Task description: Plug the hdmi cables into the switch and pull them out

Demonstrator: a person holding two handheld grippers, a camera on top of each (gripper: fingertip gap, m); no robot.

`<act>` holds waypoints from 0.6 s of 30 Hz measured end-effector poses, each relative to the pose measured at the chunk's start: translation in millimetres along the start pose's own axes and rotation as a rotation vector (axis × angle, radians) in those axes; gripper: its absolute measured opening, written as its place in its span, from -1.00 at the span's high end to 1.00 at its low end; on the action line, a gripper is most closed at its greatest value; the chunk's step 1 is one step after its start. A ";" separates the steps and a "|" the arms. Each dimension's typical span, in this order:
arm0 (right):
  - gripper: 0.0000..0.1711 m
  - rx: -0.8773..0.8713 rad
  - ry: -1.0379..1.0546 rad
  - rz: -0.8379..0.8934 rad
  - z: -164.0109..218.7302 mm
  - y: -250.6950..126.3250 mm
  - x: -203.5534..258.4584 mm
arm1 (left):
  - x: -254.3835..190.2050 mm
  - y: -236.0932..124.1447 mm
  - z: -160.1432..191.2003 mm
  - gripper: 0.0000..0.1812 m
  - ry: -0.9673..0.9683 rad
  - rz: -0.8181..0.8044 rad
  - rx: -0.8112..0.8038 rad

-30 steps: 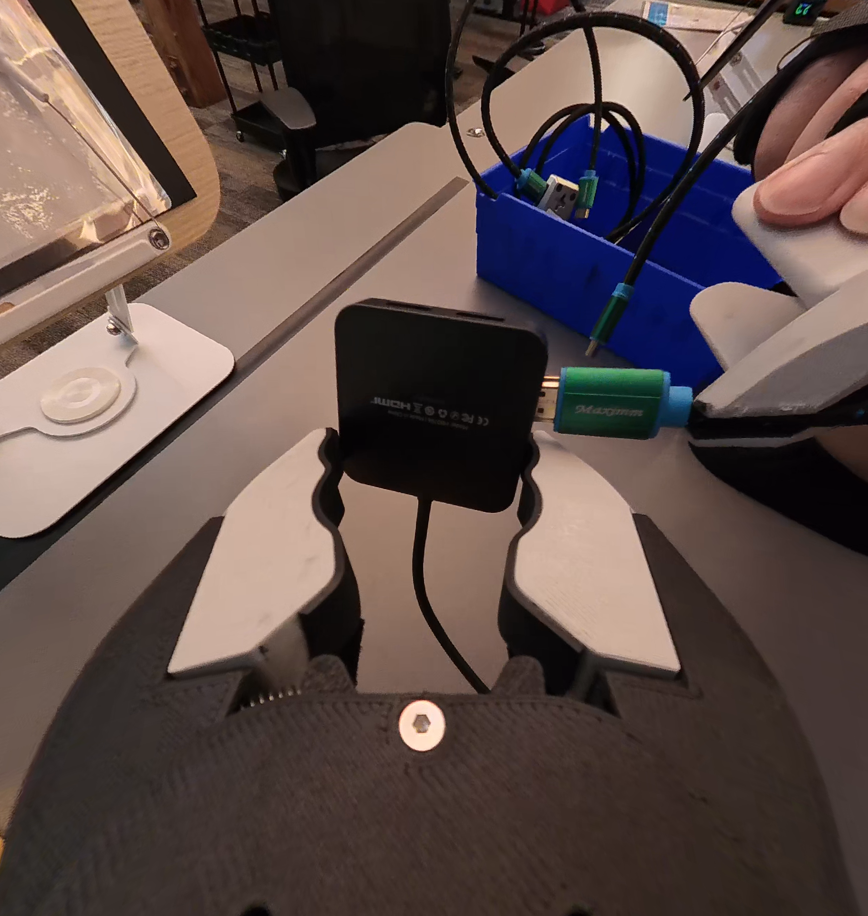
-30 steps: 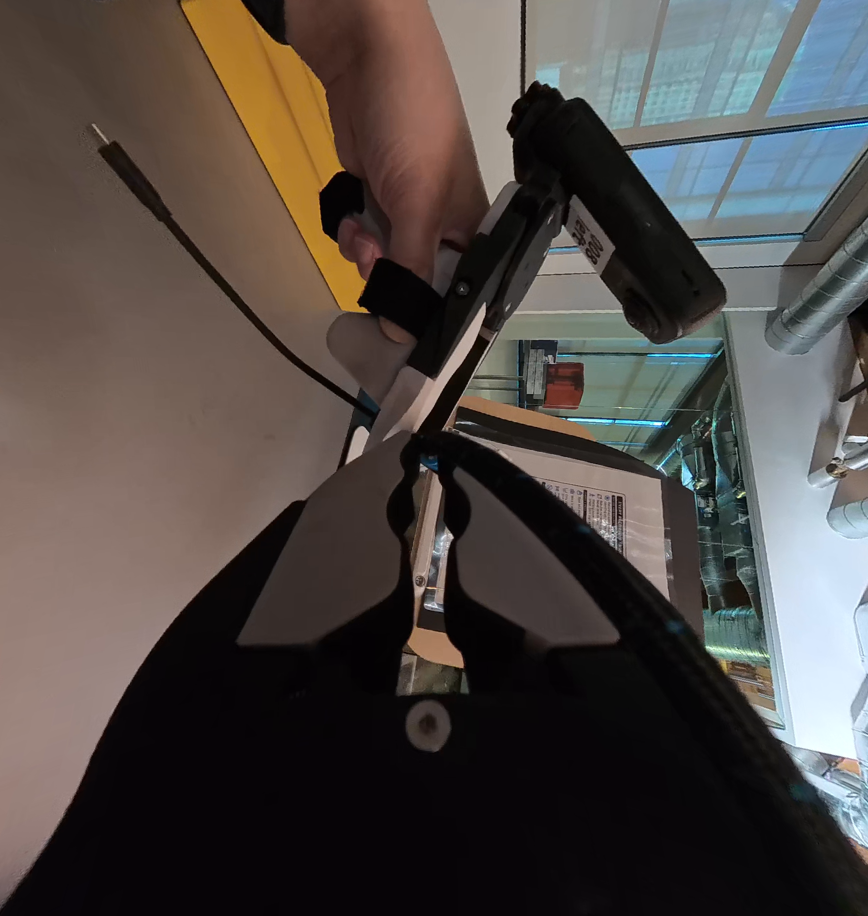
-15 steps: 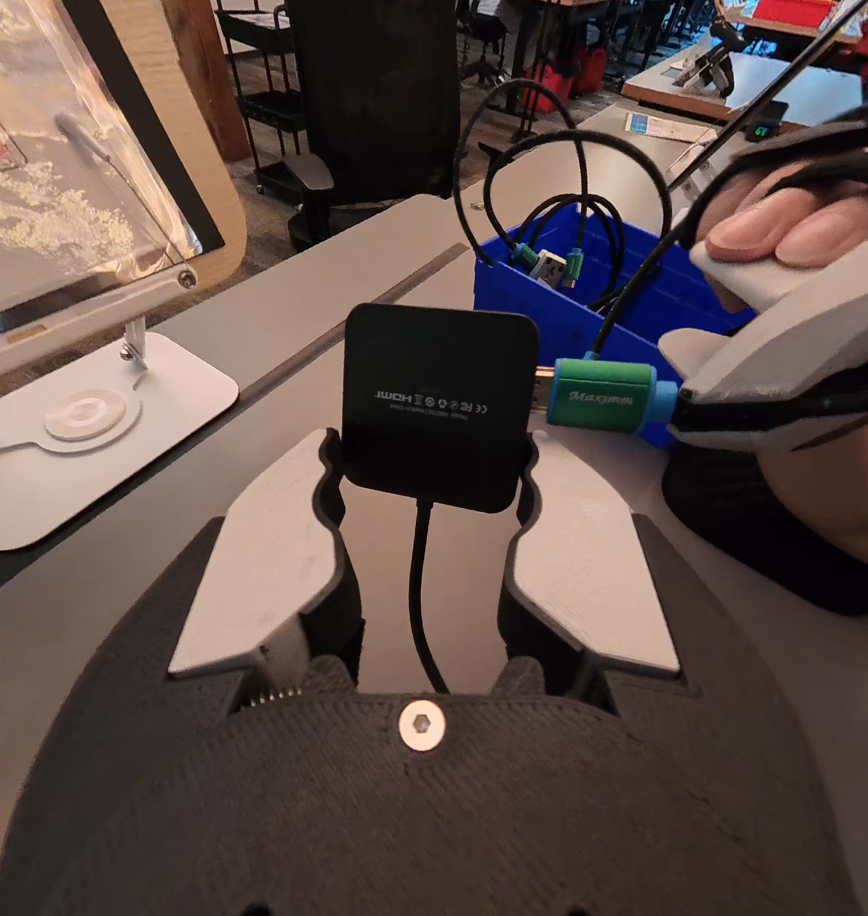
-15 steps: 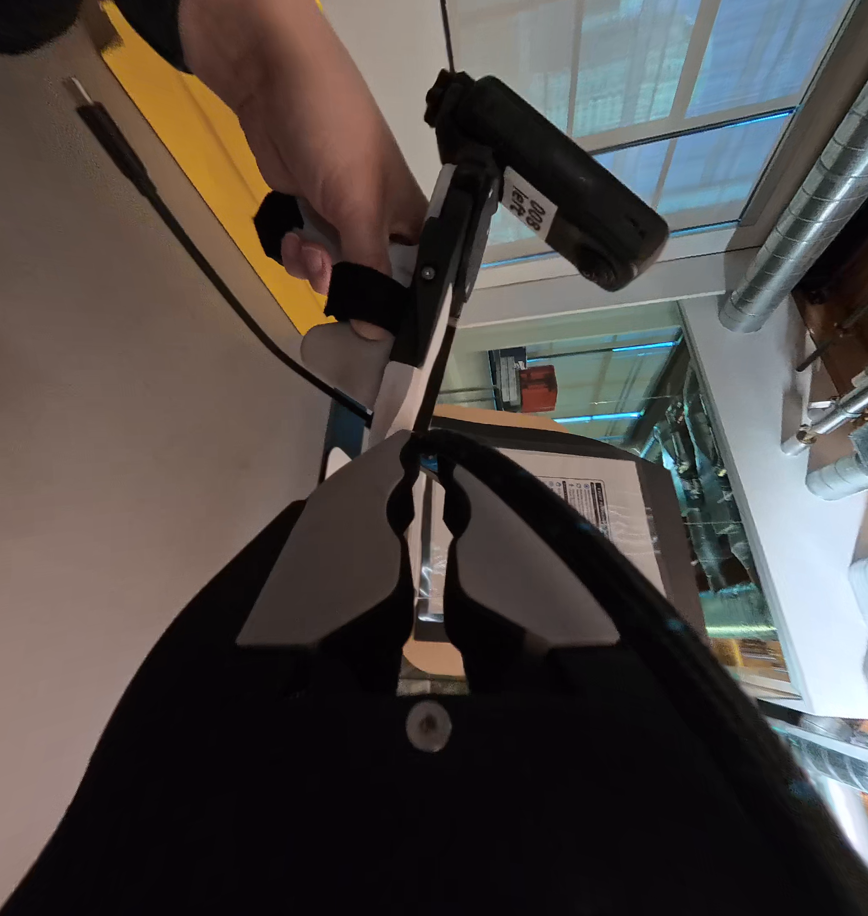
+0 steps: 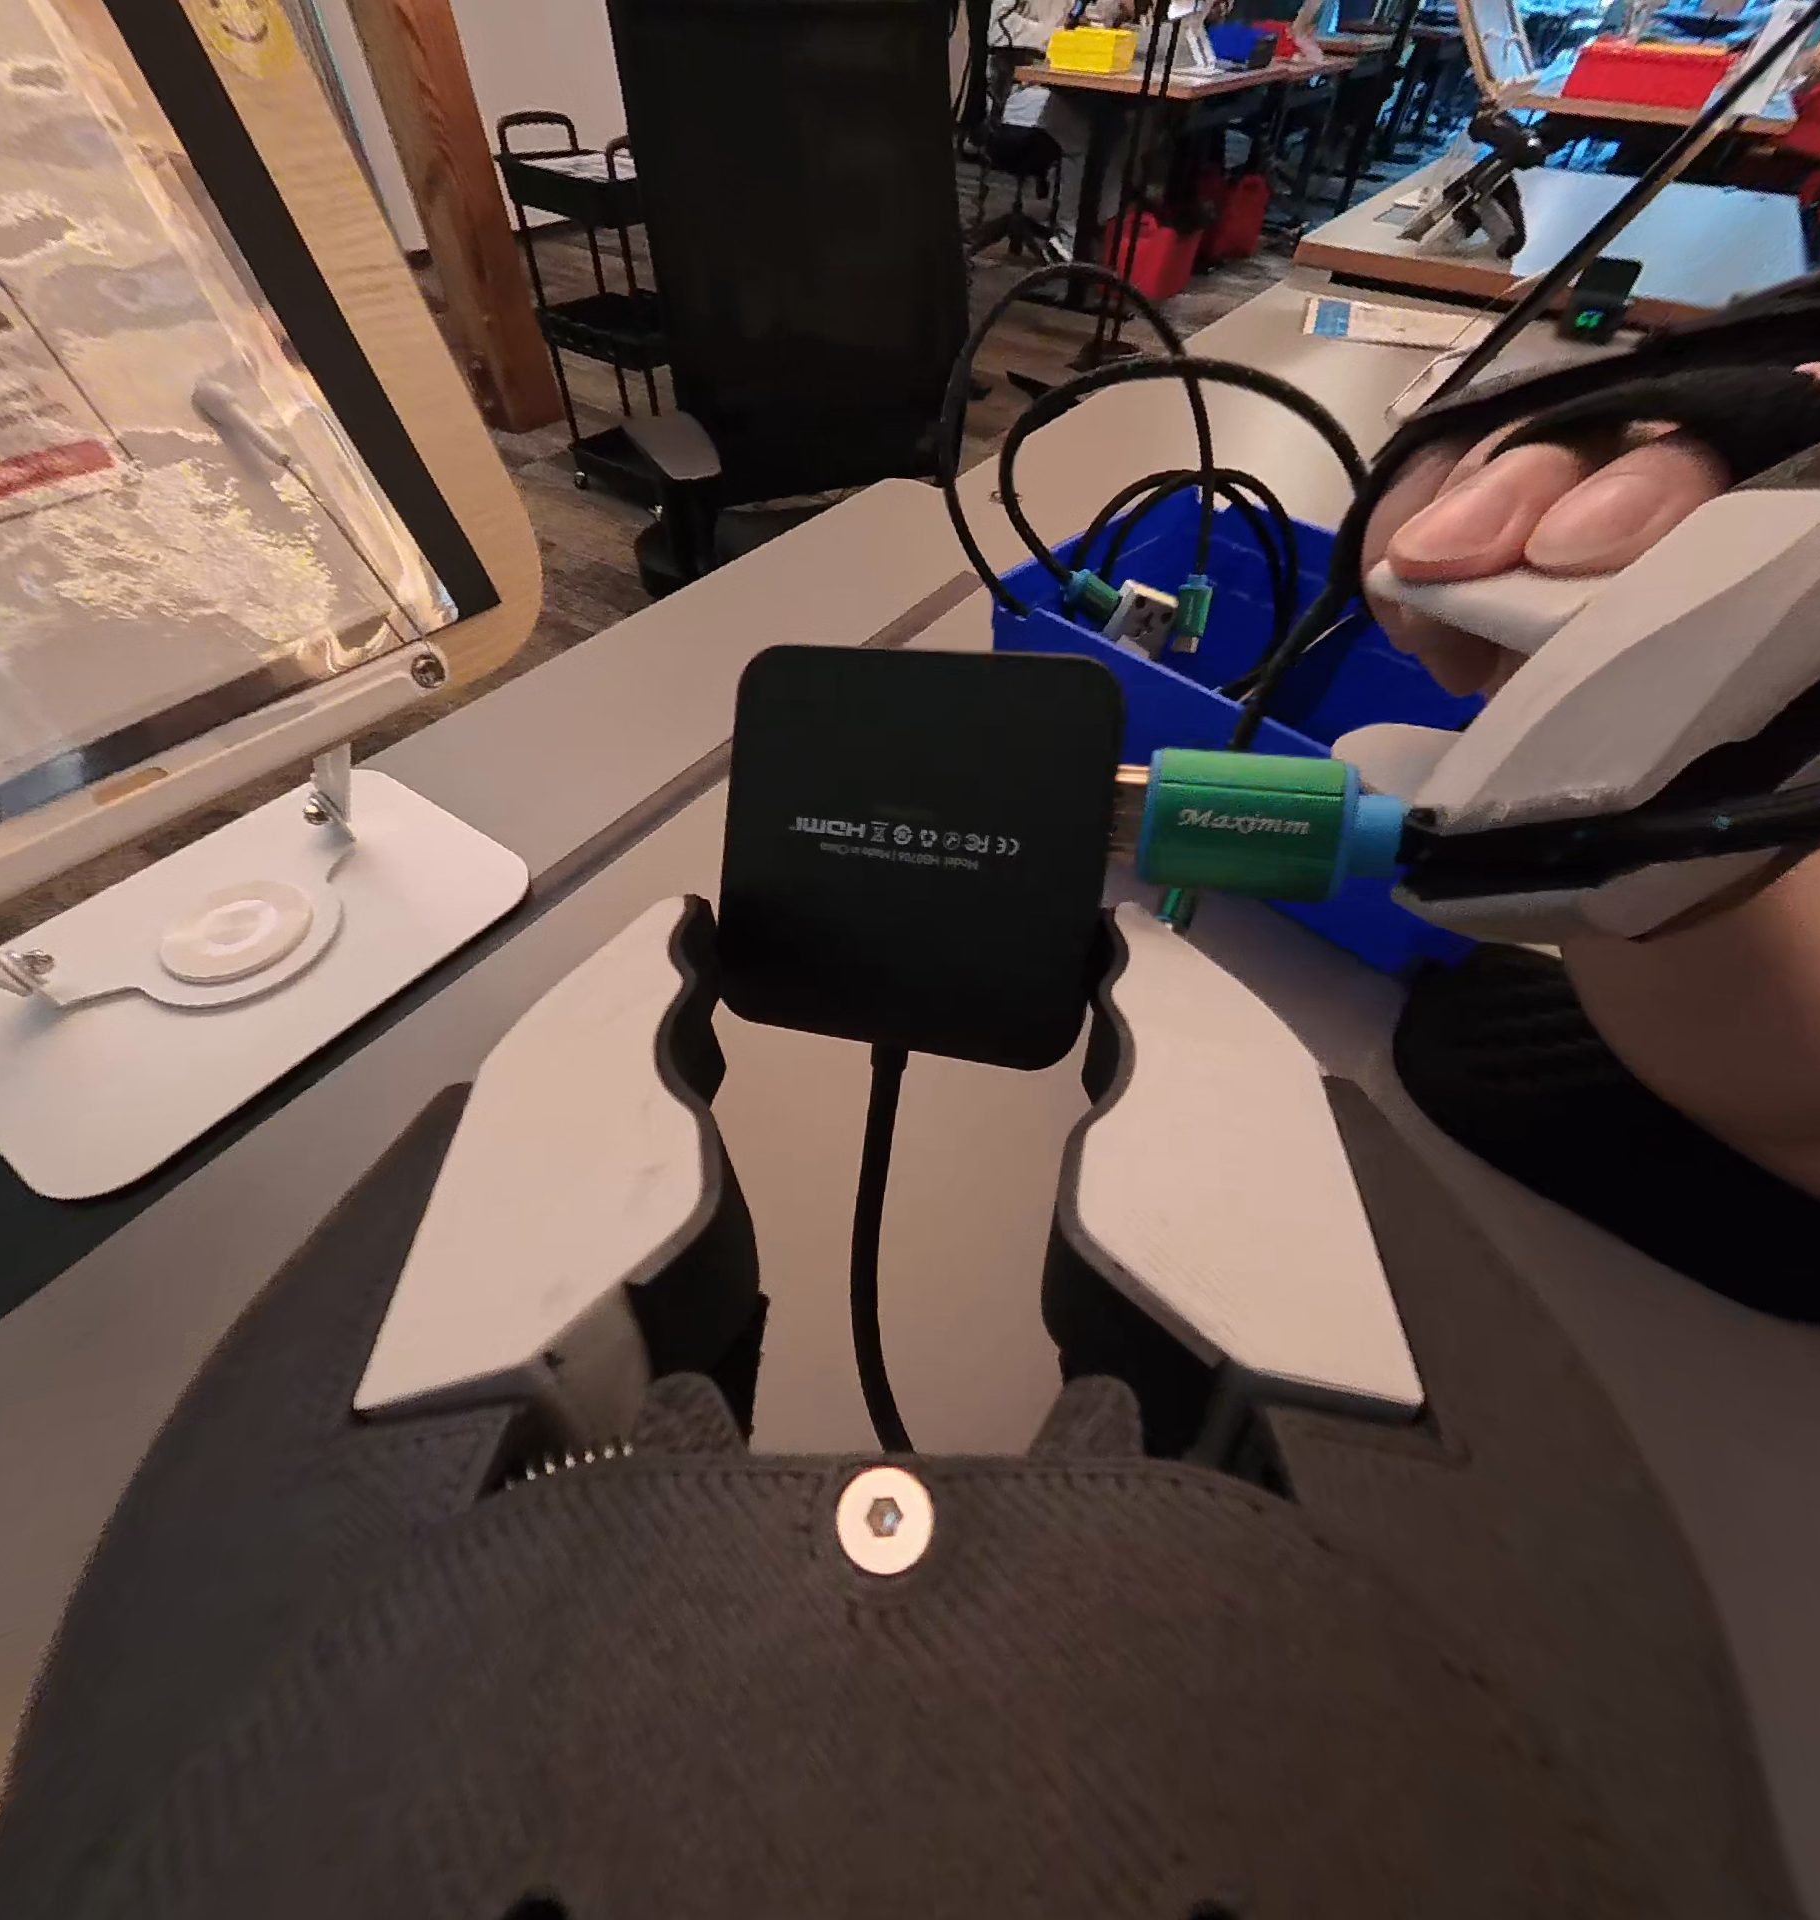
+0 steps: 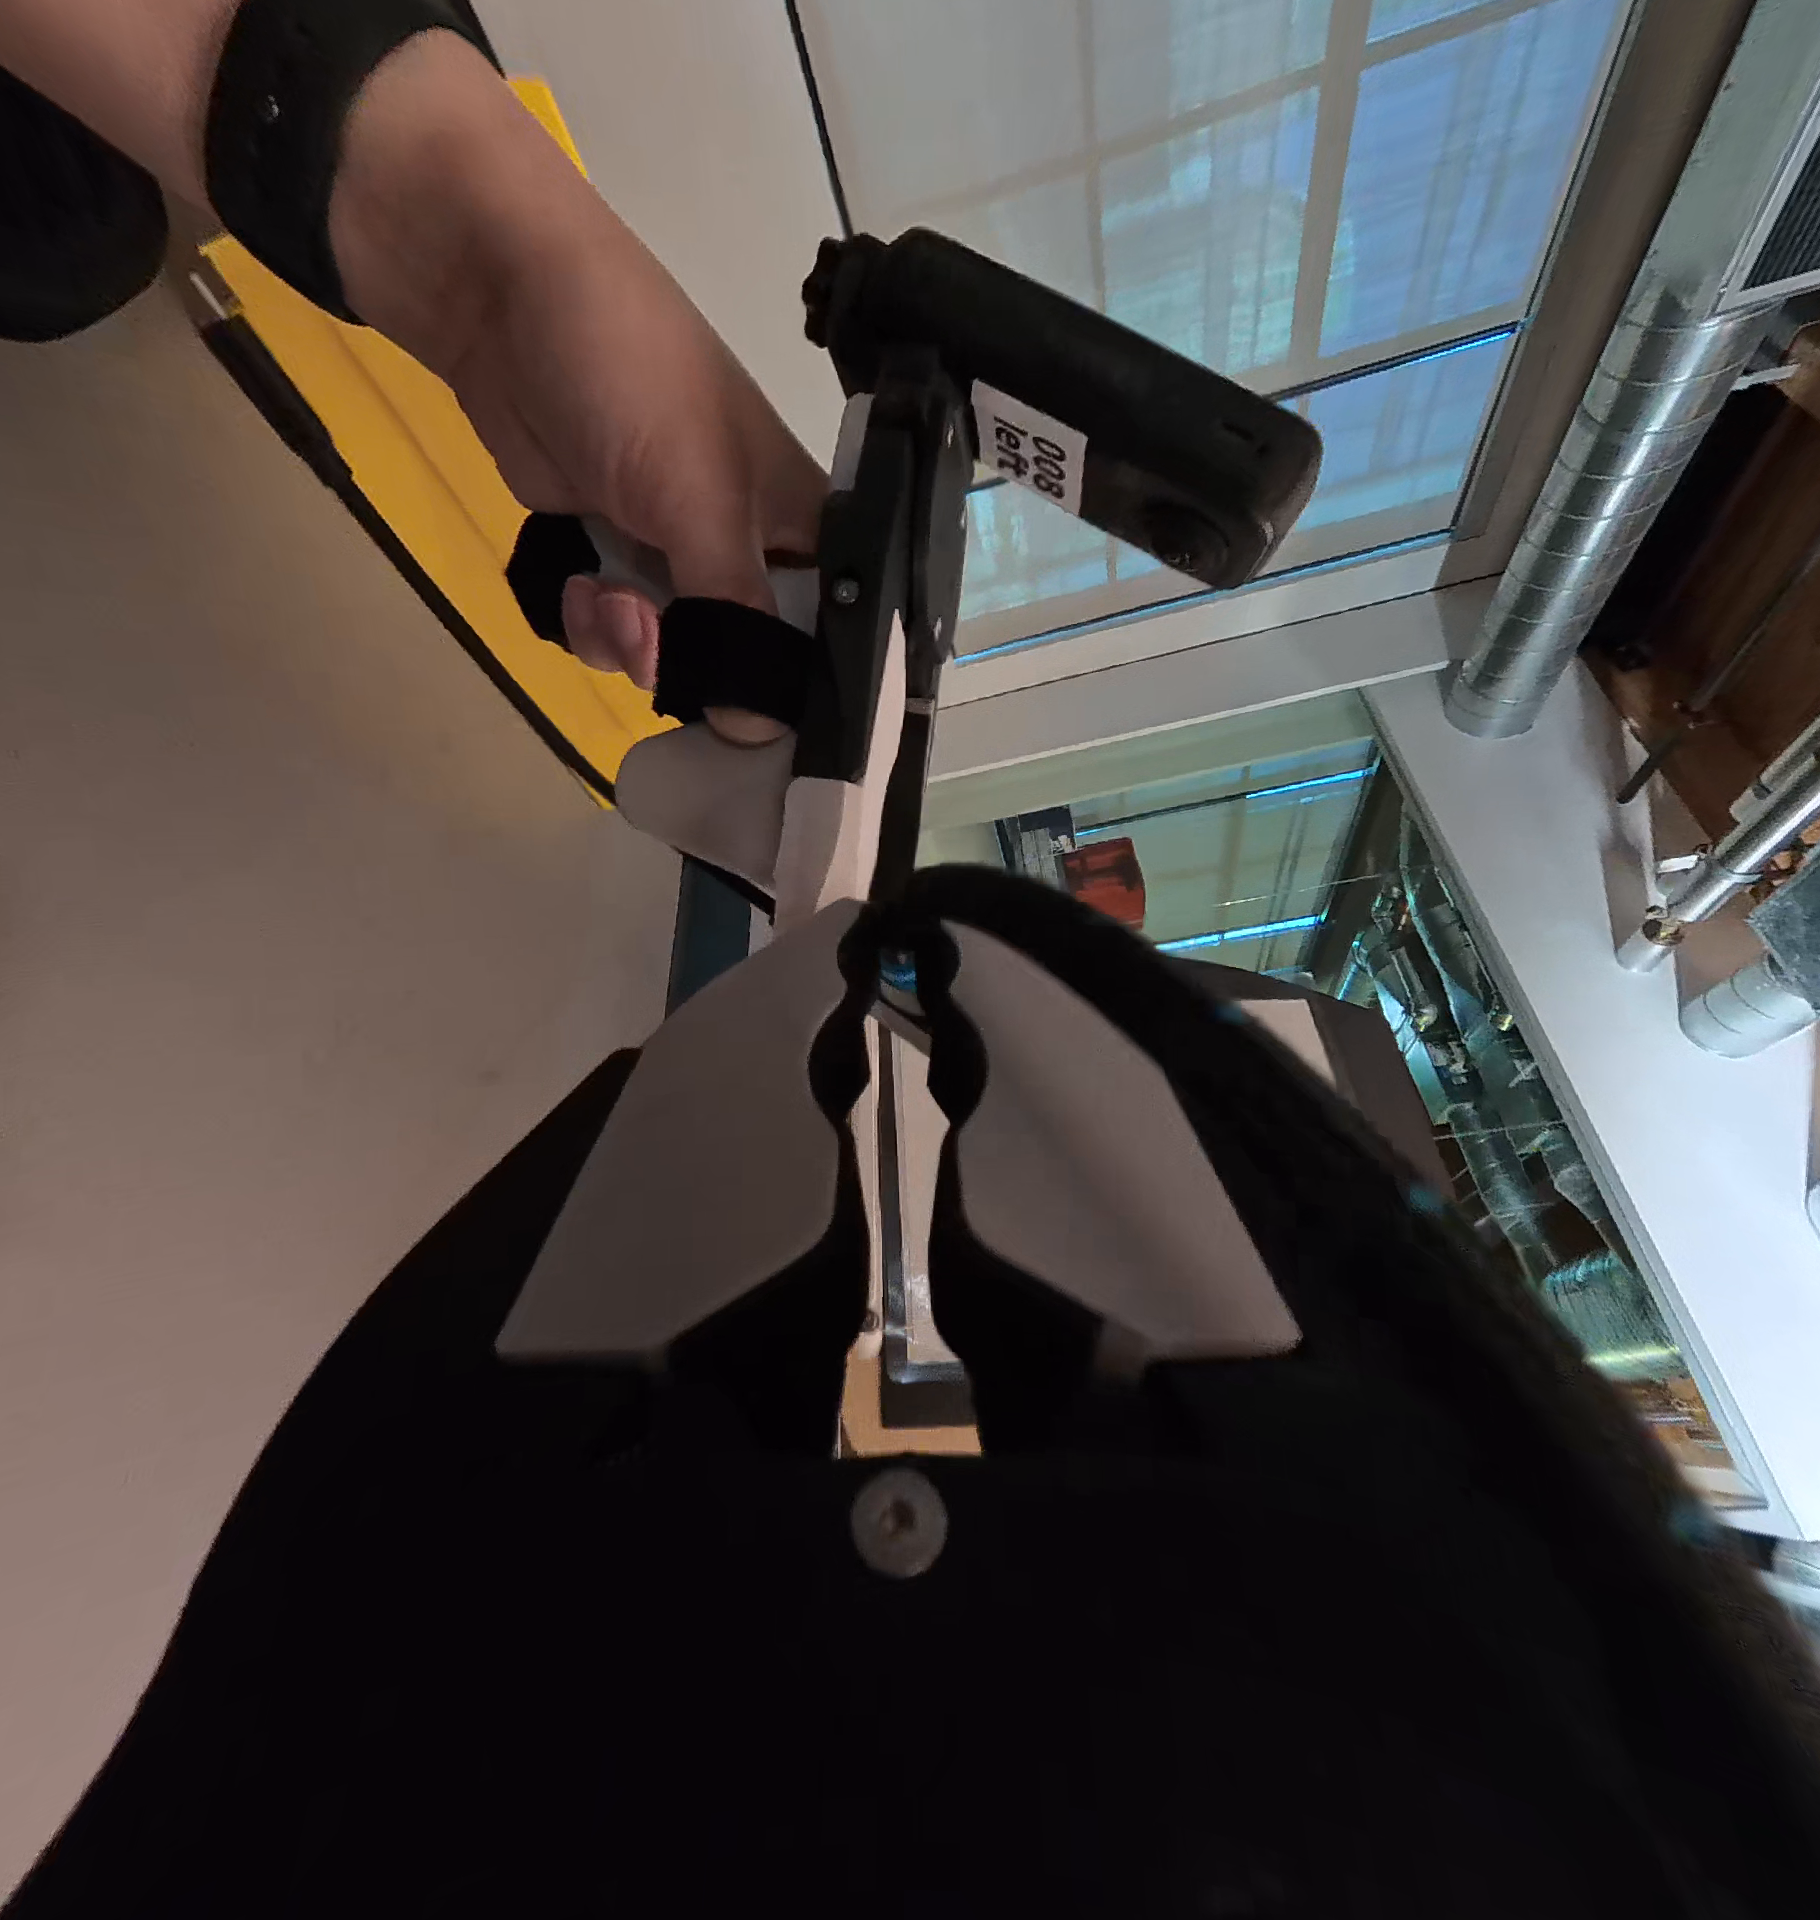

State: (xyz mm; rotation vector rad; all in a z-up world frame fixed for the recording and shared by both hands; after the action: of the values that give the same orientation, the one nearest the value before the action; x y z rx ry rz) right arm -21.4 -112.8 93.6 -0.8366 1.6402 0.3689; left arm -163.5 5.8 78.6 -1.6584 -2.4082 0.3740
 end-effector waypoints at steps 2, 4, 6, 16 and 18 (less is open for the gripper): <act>0.91 -0.016 0.003 -0.005 -1.5 1.2 0.8 | -2.6 -0.8 -1.0 0.25 0.031 -0.018 0.006; 0.91 -0.018 -0.008 -0.007 -1.8 -0.4 0.7 | -4.3 -2.0 -2.4 0.25 0.050 -0.027 -0.001; 0.91 -0.012 0.015 -0.008 1.2 -4.4 -2.0 | -4.2 -3.5 -3.8 0.25 0.043 -0.024 -0.016; 0.91 -0.042 0.133 0.066 9.1 -3.5 -8.2 | -1.1 -3.9 -5.5 0.25 -0.071 -0.043 -0.081; 0.91 -0.040 0.202 0.109 11.4 3.3 -9.6 | 2.6 -4.4 -4.8 0.25 -0.098 -0.090 -0.108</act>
State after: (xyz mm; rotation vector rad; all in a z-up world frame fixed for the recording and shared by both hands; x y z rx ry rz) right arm -15.1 -100.0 99.1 -0.8384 1.8761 0.4048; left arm -166.9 7.2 84.6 -1.6020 -2.6074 0.3239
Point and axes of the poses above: each gripper's, where its closed fingertips meet, y out along the fingers, z out of its underside, x = y × z across the jaws, the point moved 10 cm from there along -y, back along the fingers, and after that the axes turned 9 degrees about -z, right-handed, at the moved point
